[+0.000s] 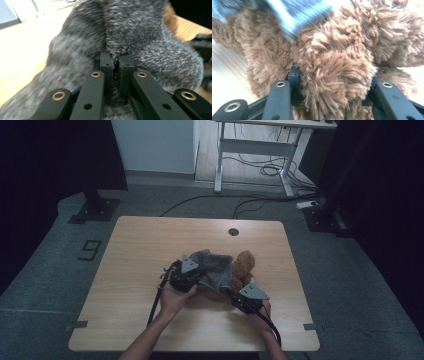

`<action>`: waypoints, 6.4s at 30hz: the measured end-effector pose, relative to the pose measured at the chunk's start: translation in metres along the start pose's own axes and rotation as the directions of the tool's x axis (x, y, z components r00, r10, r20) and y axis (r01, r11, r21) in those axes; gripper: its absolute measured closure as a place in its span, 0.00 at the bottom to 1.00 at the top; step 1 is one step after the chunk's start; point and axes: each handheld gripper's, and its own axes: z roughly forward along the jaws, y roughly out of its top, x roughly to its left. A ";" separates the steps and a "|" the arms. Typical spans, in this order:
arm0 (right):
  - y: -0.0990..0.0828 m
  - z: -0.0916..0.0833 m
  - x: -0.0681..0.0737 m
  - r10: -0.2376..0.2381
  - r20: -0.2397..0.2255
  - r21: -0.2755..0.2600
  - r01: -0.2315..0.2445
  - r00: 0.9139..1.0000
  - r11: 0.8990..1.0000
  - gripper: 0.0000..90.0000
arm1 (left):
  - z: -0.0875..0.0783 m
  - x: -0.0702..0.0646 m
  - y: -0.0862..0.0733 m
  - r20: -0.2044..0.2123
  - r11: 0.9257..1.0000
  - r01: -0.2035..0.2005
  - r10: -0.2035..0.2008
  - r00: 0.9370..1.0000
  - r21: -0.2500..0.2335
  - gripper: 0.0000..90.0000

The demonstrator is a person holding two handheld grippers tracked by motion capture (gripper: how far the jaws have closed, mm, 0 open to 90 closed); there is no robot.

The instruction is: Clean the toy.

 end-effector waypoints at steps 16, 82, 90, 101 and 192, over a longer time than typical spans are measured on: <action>0.000 0.000 0.000 0.005 -0.007 -0.005 -0.005 1.000 1.000 0.58 | -0.032 0.057 -0.060 -0.064 0.992 0.109 -0.105 0.992 0.070 0.93; 0.016 -0.023 -0.010 0.168 -0.256 0.141 -0.135 0.952 0.981 0.48 | -0.024 -0.005 -0.069 0.135 0.997 0.046 -0.037 0.990 -0.062 0.95; 0.012 -0.014 0.002 0.006 -0.062 0.060 -0.002 0.998 0.998 0.60 | -0.007 -0.005 -0.050 0.082 0.999 0.028 -0.025 0.996 -0.038 0.95; 0.011 -0.002 -0.010 0.056 -0.014 0.017 -0.056 0.998 0.998 0.61 | -0.017 0.005 -0.020 0.107 0.993 0.090 -0.081 0.991 -0.080 0.94; 0.012 -0.007 -0.008 0.118 -0.010 0.087 -0.117 0.993 0.989 0.62 | 0.040 -0.056 0.027 0.142 0.997 -0.034 0.025 0.990 0.064 0.93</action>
